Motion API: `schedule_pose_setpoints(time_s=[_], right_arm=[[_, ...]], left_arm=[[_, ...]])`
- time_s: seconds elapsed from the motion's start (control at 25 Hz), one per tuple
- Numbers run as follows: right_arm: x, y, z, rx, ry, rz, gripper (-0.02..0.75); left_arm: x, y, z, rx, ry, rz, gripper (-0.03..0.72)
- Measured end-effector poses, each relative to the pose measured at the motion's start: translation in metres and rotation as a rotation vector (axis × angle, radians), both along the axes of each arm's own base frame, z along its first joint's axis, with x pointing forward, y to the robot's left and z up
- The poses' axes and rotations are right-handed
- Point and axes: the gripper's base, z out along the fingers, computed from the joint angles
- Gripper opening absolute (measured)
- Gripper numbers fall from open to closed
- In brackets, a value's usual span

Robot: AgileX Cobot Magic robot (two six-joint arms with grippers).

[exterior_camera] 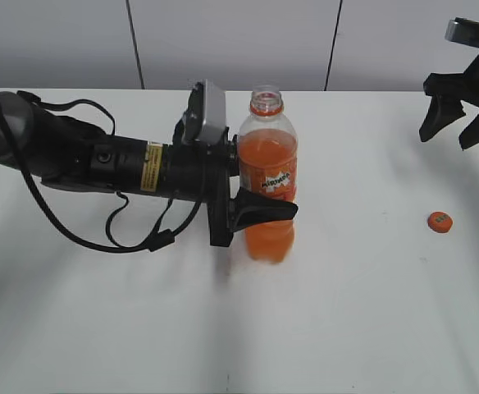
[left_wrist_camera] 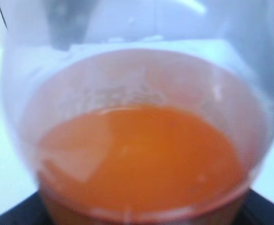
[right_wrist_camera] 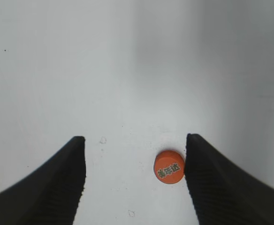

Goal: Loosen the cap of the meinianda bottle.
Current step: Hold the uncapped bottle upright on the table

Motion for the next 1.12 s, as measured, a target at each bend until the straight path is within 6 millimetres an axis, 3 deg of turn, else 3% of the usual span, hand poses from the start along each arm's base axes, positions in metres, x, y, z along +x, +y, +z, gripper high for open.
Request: schedule_pose_setpoints(time_s=[0.32, 0.96, 1.12], right_arm=[[0.0, 0.001, 0.004, 0.008, 0.008, 0.004, 0.495], [-0.003, 0.001, 0.01, 0.012, 0.012, 0.009, 0.495], [-0.003, 0.001, 0.01, 0.012, 0.012, 0.009, 0.495]], left_arm=[[-0.005, 0.001, 0.036, -0.034, -0.049, -0.027, 0.449], [-0.006, 0.001, 0.01, 0.008, 0.053, -0.045, 0.451], [-0.008, 0.0, 0.013, -0.03, 0.072, -0.061, 0.525]])
